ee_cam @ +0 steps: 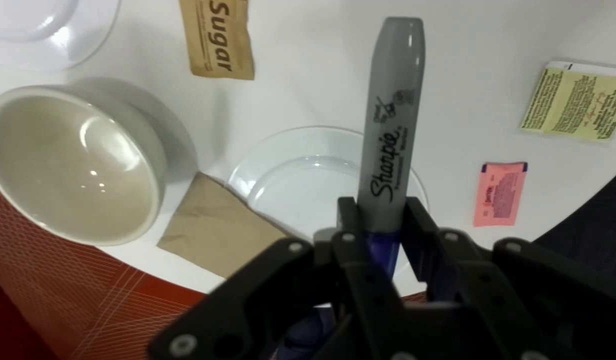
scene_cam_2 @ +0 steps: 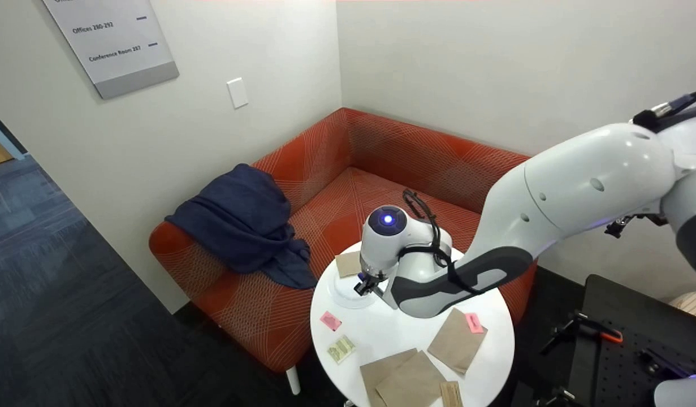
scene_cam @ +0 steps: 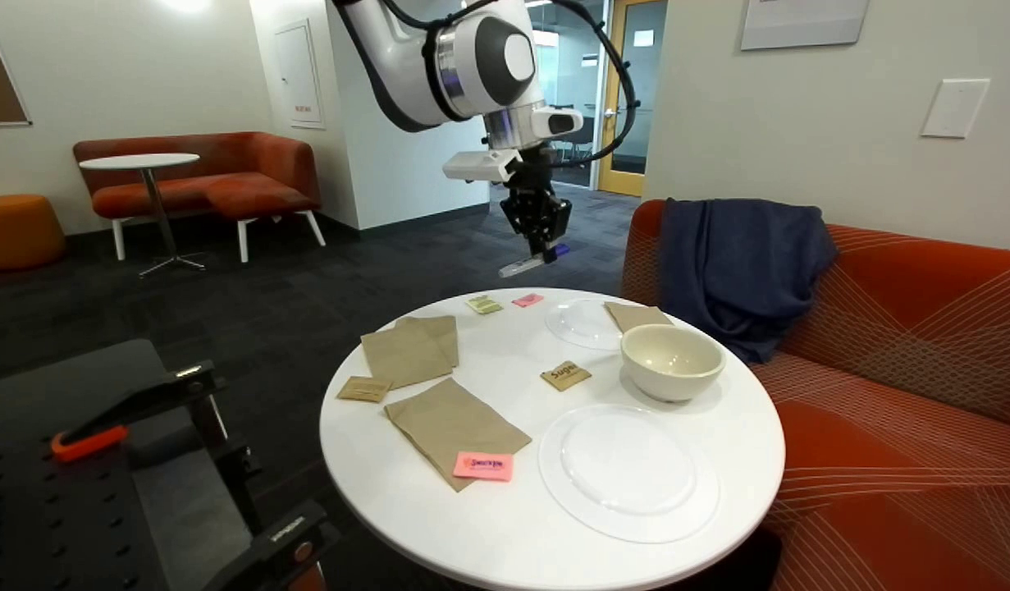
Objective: Put the blue marker in the bowl
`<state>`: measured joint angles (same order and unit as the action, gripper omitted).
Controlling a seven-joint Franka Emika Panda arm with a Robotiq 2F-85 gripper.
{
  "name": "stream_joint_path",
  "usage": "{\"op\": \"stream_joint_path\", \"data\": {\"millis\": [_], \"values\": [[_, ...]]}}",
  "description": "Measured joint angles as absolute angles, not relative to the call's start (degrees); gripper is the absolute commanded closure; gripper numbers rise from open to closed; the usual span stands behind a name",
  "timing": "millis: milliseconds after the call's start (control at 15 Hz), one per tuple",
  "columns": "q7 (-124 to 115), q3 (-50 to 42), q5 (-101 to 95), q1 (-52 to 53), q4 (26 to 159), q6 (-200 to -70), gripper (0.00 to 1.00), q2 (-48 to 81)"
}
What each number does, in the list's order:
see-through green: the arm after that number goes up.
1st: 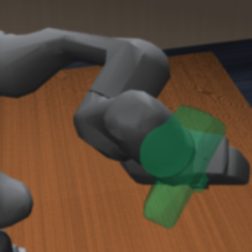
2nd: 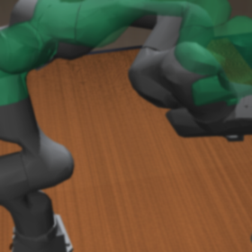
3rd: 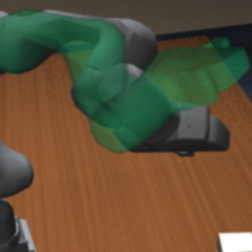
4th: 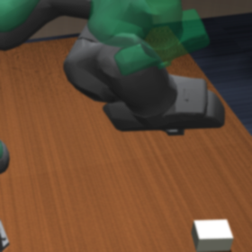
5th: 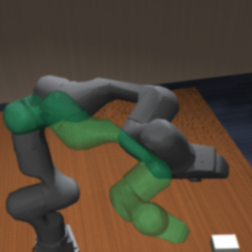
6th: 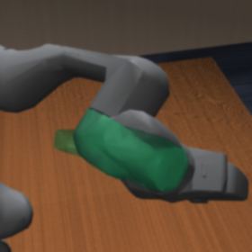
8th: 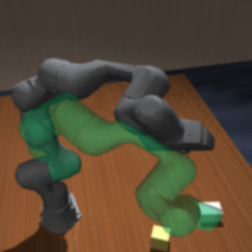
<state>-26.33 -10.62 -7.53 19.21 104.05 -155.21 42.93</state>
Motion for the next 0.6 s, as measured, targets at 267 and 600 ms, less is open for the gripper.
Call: {"op": "stream_joint_path", "data": {"millis": [267,600], "values": [[-29.6,-14.0,-7.5,19.2,109.3,-156.2,0.94,39.2],[-34.5,-19.0,-7.6,19.3,113.5,-159.7,0.94,37.2]]}}
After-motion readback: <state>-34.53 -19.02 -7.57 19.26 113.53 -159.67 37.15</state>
